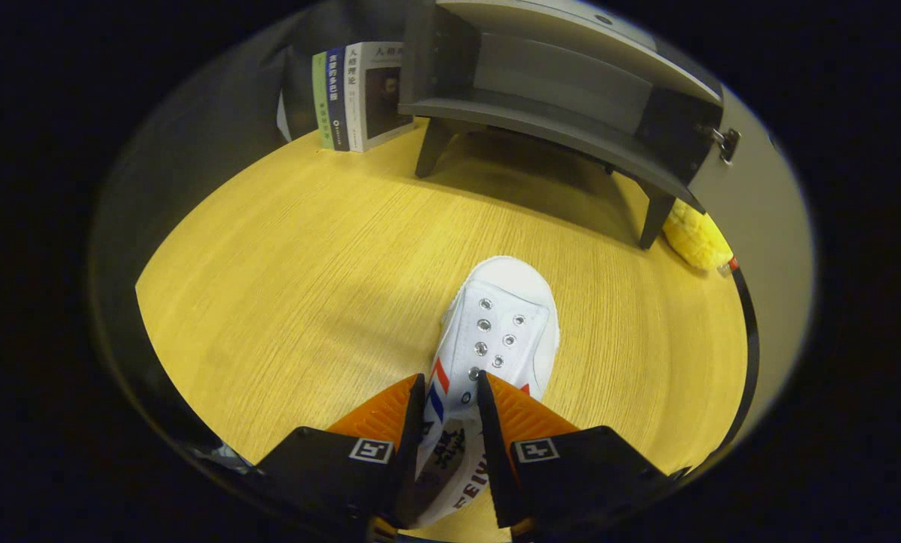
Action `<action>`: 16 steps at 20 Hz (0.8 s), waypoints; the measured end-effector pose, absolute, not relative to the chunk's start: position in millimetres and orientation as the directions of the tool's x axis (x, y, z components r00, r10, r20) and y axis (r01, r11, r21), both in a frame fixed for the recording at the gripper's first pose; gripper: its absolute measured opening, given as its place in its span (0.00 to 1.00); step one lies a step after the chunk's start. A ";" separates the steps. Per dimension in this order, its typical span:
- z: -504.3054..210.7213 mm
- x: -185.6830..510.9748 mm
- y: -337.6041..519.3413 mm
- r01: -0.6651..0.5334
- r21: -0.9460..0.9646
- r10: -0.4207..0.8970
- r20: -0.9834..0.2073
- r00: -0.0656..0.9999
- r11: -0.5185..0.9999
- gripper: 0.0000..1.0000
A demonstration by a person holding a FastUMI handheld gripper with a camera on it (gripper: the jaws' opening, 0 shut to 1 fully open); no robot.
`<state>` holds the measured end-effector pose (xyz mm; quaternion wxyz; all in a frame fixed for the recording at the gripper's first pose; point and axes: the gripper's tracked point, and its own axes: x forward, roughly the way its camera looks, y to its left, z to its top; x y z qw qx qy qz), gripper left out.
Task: Open the shoe cabinet door, grab the shoes and put them into the shoe cabinet, then close the shoe cabinet door.
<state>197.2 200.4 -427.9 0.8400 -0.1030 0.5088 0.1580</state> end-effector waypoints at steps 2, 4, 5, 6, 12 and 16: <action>-428.8 193.9 203.5 -0.324 0.036 0.185 -0.878 0.442 0.945 0.15; -430.4 192.5 208.4 -0.316 0.060 0.206 -0.868 0.451 0.947 0.05; -432.4 193.0 207.8 -0.311 0.090 0.228 -0.868 0.442 0.946 0.02; -431.8 192.4 206.3 -0.287 0.131 0.251 -0.864 0.437 0.949 0.02; -408.2 198.3 196.4 -0.215 0.293 0.364 -0.777 0.513 0.931 0.01; -380.7 210.2 196.6 -0.193 0.387 0.425 -0.711 0.560 0.902 0.01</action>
